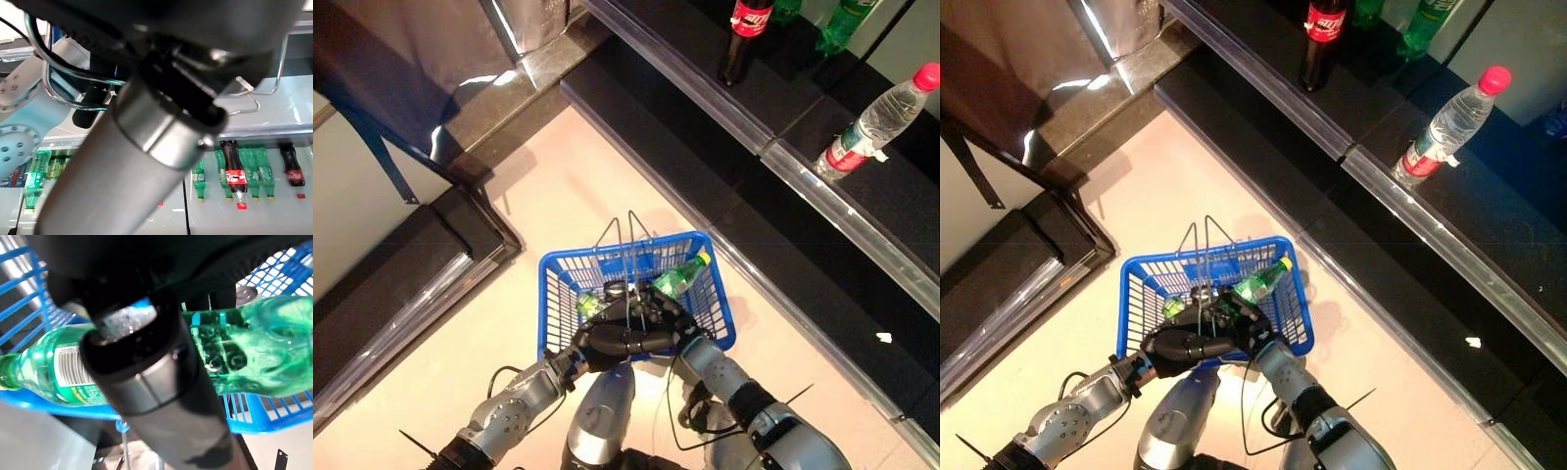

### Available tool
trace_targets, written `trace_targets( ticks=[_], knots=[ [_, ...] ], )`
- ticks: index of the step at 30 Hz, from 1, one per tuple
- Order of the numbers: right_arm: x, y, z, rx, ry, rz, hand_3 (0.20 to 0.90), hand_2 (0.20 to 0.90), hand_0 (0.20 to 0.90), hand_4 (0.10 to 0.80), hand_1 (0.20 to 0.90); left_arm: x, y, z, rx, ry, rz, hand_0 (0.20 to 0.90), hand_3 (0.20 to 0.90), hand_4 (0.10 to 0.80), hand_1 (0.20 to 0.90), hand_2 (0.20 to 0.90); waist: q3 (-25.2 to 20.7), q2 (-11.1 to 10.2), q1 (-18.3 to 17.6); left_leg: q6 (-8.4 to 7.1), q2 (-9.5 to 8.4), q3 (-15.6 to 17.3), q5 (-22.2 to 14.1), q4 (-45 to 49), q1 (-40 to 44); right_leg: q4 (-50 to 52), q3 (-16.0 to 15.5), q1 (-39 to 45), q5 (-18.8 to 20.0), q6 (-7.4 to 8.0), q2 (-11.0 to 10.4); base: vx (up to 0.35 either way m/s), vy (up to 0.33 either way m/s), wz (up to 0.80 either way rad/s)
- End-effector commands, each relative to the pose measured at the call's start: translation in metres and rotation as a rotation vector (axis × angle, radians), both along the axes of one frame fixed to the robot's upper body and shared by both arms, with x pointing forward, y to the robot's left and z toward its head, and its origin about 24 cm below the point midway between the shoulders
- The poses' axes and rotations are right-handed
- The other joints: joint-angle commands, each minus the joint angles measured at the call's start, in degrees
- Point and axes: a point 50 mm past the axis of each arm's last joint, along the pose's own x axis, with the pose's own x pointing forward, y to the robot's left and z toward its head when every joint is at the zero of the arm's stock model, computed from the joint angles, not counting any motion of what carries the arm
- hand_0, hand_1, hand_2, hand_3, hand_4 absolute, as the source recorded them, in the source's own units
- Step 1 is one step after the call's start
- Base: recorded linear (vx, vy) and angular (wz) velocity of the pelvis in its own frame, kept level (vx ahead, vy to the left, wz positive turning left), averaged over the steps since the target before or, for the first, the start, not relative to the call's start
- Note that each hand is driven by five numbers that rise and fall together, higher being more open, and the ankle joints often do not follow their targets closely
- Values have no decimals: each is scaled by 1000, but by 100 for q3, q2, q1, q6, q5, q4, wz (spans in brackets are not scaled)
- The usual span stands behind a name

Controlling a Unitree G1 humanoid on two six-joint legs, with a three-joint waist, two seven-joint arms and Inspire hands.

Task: Pick up the drink and place into the basket.

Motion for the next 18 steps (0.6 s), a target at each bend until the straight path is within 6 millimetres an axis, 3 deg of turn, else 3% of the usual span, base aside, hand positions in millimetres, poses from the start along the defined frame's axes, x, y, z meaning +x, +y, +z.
trace_targets(
  ticks=[1, 13, 14, 15, 16, 18],
  knots=[
    [0, 41, 14, 171, 27, 117, 200, 300, 300, 100, 300, -34, -57, 149, -638, -667, -417, 300, 200, 100, 300, 300, -661, 343, -32, 521, -222, -222, 24, 251, 5, -436, -90, 103, 1027, -479, 59, 0, 0, 0],
    [2, 30, 0, 68, 175, 213, 200, 300, 300, 100, 300, -34, -59, 152, -641, -649, -445, 300, 200, 100, 300, 300, -542, 391, 127, 574, -270, -287, 40, 280, -62, -415, -131, 54, 1084, -468, 22, 0, 0, 0],
    [2, 25, -4, 46, 191, 177, 318, 401, 401, 218, 401, -34, -59, 153, -640, -650, -446, 300, 200, 100, 300, 300, -531, 388, 133, 581, -273, -288, 42, 284, -71, -418, -132, 52, 1095, -460, 16, 14, 5, 3],
    [3, 22, -5, 31, 209, 152, 562, 611, 611, 462, 611, -34, -60, 154, -639, -653, -447, 300, 200, 100, 300, 300, -516, 387, 136, 590, -274, -283, 40, 295, -85, -402, -130, 37, 1102, -453, 8, 11, 9, 5],
    [3, 21, -6, 22, 227, 140, 900, 900, 900, 800, 900, -34, -60, 155, -642, -652, -445, 300, 200, 100, 300, 300, -507, 388, 141, 597, -274, -277, 38, 302, -96, -388, -126, 24, 1102, -450, 6, 1, 14, 7],
    [4, 16, -8, 3, 246, 127, 900, 900, 900, 800, 900, -33, -62, 157, -645, -654, -443, 300, 200, 100, 300, 300, -482, 395, 147, 614, -285, -279, 32, 305, -113, -375, -112, -9, 1108, -448, 16, -9, 16, 6]
  ],
)
